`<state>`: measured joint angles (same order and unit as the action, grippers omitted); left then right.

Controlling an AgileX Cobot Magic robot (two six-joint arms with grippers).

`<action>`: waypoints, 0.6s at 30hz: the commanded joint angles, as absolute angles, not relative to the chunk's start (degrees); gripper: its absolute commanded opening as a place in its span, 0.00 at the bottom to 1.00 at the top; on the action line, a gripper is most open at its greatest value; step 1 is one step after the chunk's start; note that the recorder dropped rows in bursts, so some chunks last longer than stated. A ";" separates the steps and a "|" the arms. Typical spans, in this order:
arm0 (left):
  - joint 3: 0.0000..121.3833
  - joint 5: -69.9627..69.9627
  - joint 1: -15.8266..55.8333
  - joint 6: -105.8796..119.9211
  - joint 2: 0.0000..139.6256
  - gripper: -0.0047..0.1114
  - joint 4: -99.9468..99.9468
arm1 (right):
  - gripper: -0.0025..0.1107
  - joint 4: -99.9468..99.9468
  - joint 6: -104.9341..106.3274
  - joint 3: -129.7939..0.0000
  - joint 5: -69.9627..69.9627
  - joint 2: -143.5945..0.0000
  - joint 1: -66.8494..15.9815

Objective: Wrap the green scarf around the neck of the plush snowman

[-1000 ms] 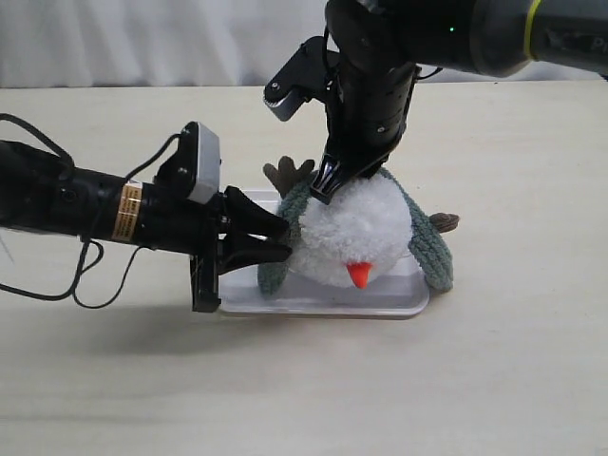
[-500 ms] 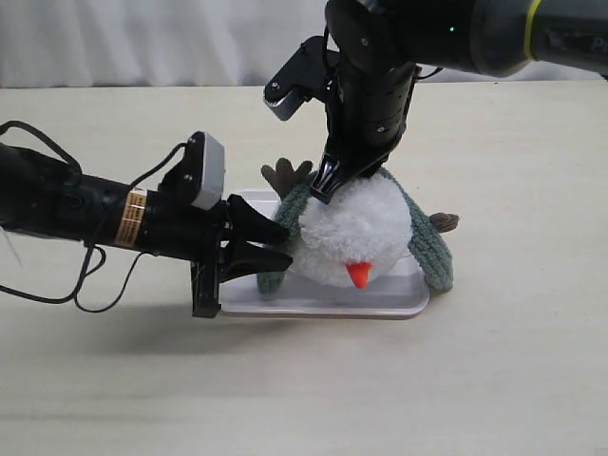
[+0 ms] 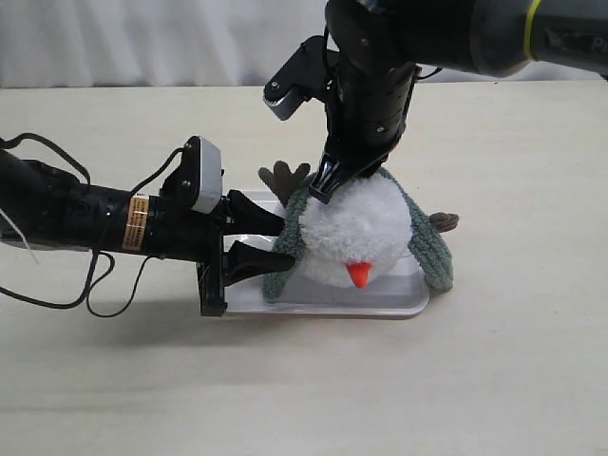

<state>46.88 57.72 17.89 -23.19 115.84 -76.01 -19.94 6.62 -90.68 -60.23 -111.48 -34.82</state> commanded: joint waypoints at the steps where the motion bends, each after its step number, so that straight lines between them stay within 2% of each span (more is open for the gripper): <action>1: 46.86 55.82 18.06 -22.05 116.16 0.43 -69.55 | 0.27 -20.19 6.21 -90.62 -59.98 -111.41 -34.46; 9: 46.86 55.06 22.94 -22.71 116.76 0.40 -70.21 | 0.27 -20.19 6.21 -90.62 -59.98 -111.41 -34.46; 14: 46.86 55.20 23.74 -24.47 116.76 0.16 -70.35 | 0.27 -20.19 6.21 -90.62 -59.98 -111.41 -34.46; 18: 46.86 55.08 23.34 -28.20 115.73 0.04 -69.71 | 0.27 -20.19 6.20 -90.62 -60.09 -111.41 -34.46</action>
